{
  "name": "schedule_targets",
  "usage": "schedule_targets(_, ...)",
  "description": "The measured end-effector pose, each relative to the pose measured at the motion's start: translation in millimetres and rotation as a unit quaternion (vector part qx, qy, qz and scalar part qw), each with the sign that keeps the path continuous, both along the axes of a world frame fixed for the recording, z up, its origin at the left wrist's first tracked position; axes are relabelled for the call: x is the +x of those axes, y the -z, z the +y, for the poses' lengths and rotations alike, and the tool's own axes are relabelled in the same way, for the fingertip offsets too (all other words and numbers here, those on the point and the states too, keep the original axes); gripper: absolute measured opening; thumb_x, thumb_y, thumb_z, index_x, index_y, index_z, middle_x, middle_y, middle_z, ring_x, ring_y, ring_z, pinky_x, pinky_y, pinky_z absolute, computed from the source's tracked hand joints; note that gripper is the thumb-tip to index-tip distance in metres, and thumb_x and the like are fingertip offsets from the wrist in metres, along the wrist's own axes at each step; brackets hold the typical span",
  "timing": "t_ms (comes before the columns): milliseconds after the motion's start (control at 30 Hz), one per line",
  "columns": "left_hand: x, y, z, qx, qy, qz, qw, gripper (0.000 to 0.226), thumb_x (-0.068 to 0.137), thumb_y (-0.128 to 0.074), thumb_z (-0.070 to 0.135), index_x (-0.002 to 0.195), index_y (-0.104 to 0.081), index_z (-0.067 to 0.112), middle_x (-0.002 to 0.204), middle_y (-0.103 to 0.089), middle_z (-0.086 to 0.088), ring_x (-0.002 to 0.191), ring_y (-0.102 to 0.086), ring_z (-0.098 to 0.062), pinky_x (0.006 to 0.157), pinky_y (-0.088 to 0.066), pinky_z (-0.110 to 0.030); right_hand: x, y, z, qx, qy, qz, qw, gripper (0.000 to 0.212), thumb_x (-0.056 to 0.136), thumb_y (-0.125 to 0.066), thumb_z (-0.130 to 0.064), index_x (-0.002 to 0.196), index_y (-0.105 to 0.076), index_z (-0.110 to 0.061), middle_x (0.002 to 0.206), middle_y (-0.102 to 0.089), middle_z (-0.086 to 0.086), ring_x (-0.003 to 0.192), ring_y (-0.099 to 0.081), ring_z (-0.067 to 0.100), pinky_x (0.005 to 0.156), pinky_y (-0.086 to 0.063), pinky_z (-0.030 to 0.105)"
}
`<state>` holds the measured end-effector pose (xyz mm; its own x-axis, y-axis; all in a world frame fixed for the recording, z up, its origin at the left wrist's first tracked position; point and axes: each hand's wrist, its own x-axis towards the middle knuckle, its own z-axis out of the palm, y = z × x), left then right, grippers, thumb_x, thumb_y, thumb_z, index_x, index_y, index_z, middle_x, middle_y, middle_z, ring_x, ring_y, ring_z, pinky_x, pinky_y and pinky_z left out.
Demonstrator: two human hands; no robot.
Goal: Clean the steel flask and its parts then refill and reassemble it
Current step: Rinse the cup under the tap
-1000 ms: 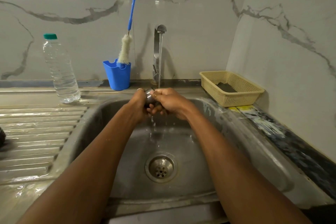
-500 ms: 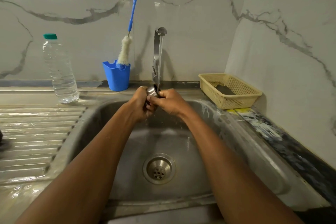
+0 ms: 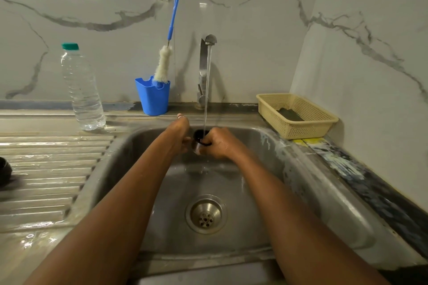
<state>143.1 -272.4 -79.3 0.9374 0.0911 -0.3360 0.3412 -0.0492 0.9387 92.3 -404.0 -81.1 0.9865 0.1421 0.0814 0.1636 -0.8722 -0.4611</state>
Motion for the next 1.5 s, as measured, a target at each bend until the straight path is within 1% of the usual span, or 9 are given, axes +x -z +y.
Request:
schedule_targets(233,6,-5,0,-0.021,0.014,-0.027,0.999,0.061,0.106,-0.025,0.058,0.106,-0.062,0.009,0.103,-0.063,-0.008,0.089,-0.058,-0.020,0.080,-0.051,-0.034,-5,1,1,-0.008,-0.004,0.003,1.000,0.012,0.092,-0.073,-0.026,0.099,-0.074,-0.015,0.089,-0.066,0.003,0.078,-0.063,0.016,0.072,-0.047,0.030)
schedule_targets(367,7,-11,-2,-0.036,0.013,-0.145,0.989,0.055,0.107,-0.025,0.056,0.095,-0.064,0.019,0.119,-0.069,-0.008,0.114,-0.063,-0.026,0.109,-0.046,-0.046,-8,0,7,-0.021,0.002,0.003,1.000,0.012,0.095,-0.068,-0.025,0.093,-0.071,-0.013,0.094,-0.065,0.006,0.086,-0.065,0.023,0.073,-0.047,0.030)
schedule_targets(600,25,-35,-9,-0.113,0.075,-0.185,0.973,0.075,0.103,-0.016,0.067,0.156,-0.036,0.019,0.163,-0.036,0.000,0.151,-0.030,-0.023,0.126,-0.018,-0.051,-2,0,15,-0.040,-0.003,0.015,0.999,0.012,0.094,-0.067,-0.023,0.103,-0.069,-0.015,0.106,-0.071,0.009,0.096,-0.067,0.025,0.083,-0.054,0.036)
schedule_targets(800,54,-34,-20,-0.123,0.110,-0.181,0.970,0.087,0.097,-0.009,0.076,0.153,-0.045,0.021,0.156,-0.047,-0.006,0.147,-0.038,-0.024,0.126,-0.016,-0.051,9,7,15,-0.014,0.005,-0.010,1.000,0.003,0.091,-0.068,-0.024,0.092,-0.065,-0.025,0.102,-0.067,0.007,0.095,-0.068,0.029,0.077,-0.054,0.037)
schedule_targets(933,51,-40,-27,-0.057,0.155,-0.194,0.967,0.083,0.099,-0.001,0.071,0.157,-0.035,0.023,0.157,-0.043,-0.011,0.136,-0.046,-0.024,0.111,-0.030,-0.036,15,8,12,0.010,0.019,-0.040,0.999,0.038,0.089,-0.068,-0.023,0.064,-0.040,-0.032,0.094,-0.062,0.006,0.083,-0.062,0.025,0.072,-0.049,0.035)
schedule_targets(1100,47,-46,-12,0.075,0.204,-0.210,0.953,0.076,0.102,-0.007,0.068,0.161,-0.022,0.024,0.163,-0.034,-0.004,0.153,-0.025,-0.026,0.123,-0.017,-0.046,11,8,13,0.108,0.006,-0.067,0.992,0.004,0.078,-0.073,-0.022,0.077,-0.069,-0.021,0.092,-0.070,0.002,0.079,-0.068,0.017,0.074,-0.059,0.034)
schedule_targets(1200,28,-43,-3,0.085,0.194,-0.156,0.965,0.080,0.099,-0.013,0.073,0.153,-0.042,0.021,0.158,-0.042,-0.006,0.146,-0.038,-0.026,0.121,-0.027,-0.049,13,0,12,0.191,0.042,-0.078,0.978,0.031,0.064,-0.076,-0.034,0.093,-0.075,-0.022,0.099,-0.072,0.005,0.080,-0.070,0.017,0.072,-0.061,0.034)
schedule_targets(1333,-6,-18,9,0.037,0.179,-0.087,0.979,0.068,0.101,-0.034,0.066,0.116,-0.068,0.009,0.111,-0.071,-0.023,0.107,-0.069,-0.033,0.099,-0.054,-0.055,0,-16,5,0.427,0.072,0.044,0.900,0.049,0.076,-0.080,-0.022,0.117,-0.054,-0.016,0.098,-0.068,0.006,0.078,-0.064,0.014,0.062,-0.052,0.027)
schedule_targets(1500,-44,-4,15,-0.042,0.164,-0.030,0.985,0.051,0.107,-0.037,0.051,0.116,-0.068,0.012,0.107,-0.075,-0.017,0.092,-0.072,-0.026,0.075,-0.060,-0.039,-21,-24,-1,0.514,0.083,0.130,0.844,0.014,0.082,-0.070,-0.022,0.093,-0.072,-0.015,0.084,-0.073,0.008,0.081,-0.066,0.023,0.070,-0.053,0.032)
